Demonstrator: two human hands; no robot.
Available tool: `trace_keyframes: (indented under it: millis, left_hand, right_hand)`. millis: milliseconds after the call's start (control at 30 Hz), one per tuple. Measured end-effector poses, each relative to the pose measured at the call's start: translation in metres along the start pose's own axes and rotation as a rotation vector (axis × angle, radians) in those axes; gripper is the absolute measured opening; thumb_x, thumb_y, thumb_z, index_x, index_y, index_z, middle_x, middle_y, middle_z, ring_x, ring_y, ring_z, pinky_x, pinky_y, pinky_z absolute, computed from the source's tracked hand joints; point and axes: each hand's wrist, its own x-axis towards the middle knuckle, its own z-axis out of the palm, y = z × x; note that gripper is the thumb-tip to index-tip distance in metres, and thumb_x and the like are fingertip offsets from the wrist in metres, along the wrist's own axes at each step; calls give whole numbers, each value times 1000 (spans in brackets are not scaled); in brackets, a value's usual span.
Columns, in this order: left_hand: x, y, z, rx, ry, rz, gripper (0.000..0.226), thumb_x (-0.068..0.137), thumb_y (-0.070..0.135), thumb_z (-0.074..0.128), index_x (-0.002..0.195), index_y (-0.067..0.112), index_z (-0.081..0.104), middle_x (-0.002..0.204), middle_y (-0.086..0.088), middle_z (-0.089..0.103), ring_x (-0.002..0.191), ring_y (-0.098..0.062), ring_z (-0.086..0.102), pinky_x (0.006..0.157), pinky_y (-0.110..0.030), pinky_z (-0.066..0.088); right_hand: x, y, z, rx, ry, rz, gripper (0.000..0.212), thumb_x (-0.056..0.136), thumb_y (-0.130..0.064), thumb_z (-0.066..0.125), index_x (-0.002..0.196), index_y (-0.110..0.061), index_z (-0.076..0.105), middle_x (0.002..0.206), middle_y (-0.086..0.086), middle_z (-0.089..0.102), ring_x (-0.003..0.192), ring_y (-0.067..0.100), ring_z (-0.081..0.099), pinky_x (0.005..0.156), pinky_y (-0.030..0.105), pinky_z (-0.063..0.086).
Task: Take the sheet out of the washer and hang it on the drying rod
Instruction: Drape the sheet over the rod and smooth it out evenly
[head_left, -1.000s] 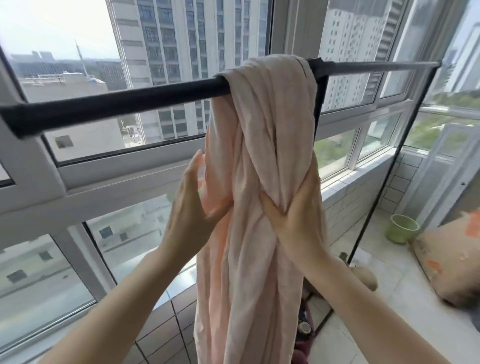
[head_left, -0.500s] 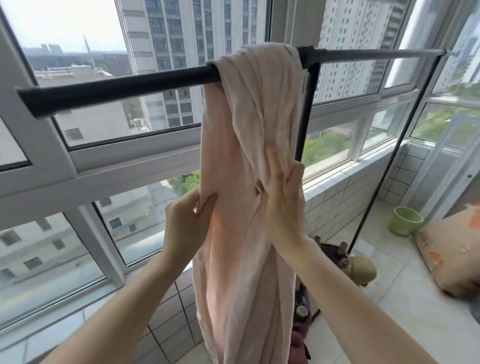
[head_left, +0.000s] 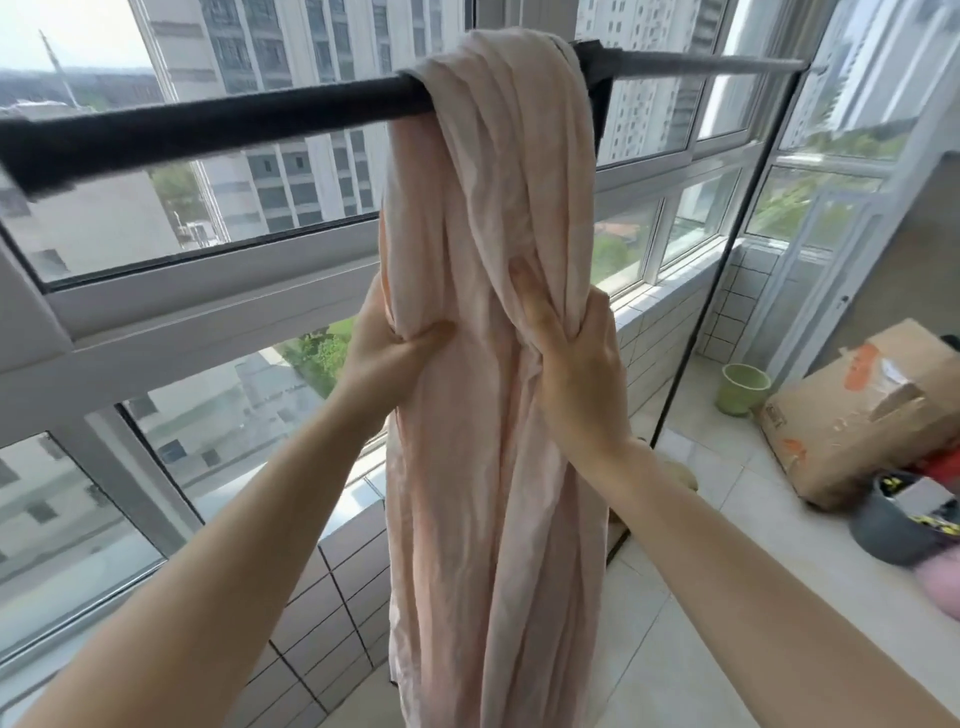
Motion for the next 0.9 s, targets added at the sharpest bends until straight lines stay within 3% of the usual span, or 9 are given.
trace_keyframes:
  millis: [100,167,233,367,467,600,733,833,900]
  left_hand:
    - [-8,-2,-14,110,25,94,24,75,2,61,93,18,61,79,21,64,74,4,59,65,-18,49]
    - [-14,-1,-25,169,40,157,28,75,-8,55,68,18,49,58,21,50,57,3,44,55,-15,39]
    - [-16,-1,-39,185,71,199,33,77,-13,52,64,16,44,58,17,46,58,0,39,54,-18,35]
    - [-15,0,-49,134,47,179,17,83,-4,46,90,3,59,87,-12,65,78,-13,57,72,-37,49]
    - [-21,4,-39,75,-25,155,39,83,-2,41,113,13,60,109,-6,66,104,-17,62,91,-41,52]
    - [-28,2,-27,-22,-90,165,33,89,15,58,116,31,49,115,4,58,105,-1,58,87,-25,50]
    - [-30,-4,-22,-12,-181,135,66,75,23,83,131,24,48,123,3,59,114,-6,58,93,-33,52]
    - [-30,-8,-24,72,-72,130,69,74,25,82,132,27,47,119,13,60,112,-3,57,95,-39,51]
    - [-33,-10,-27,135,-37,131,72,77,23,78,138,30,40,116,28,55,109,6,54,92,-28,49]
  right_hand:
    - [-1,3,-8,-40,-45,23,90,81,7,53,148,-43,19,122,14,38,103,29,45,82,43,51]
    - [-2,2,-13,-36,-61,27,87,81,3,45,148,-45,18,121,13,36,102,28,45,82,44,51]
    - [-5,-4,-16,-40,-69,62,82,81,-7,35,148,-50,13,121,11,34,103,28,44,83,44,51]
    - [-11,-19,-4,-13,-52,137,71,84,-16,26,147,-48,21,120,9,35,100,27,44,90,45,46]
    - [-19,-31,9,132,-132,270,54,92,-34,24,145,-40,33,123,-6,39,109,14,41,90,30,40]
    - [-34,-45,7,261,-126,265,51,97,-39,31,148,-46,24,124,-4,33,110,11,45,87,6,31]
    - [-39,-52,8,247,-36,233,66,97,-12,42,146,-51,20,113,1,34,92,25,54,83,38,52]
    - [-41,-52,15,260,-59,264,62,98,-24,48,145,-52,19,111,1,35,89,24,54,80,44,53]
    - [-40,-52,19,252,-73,269,67,97,-26,52,144,-56,15,112,1,34,92,26,54,83,44,52]
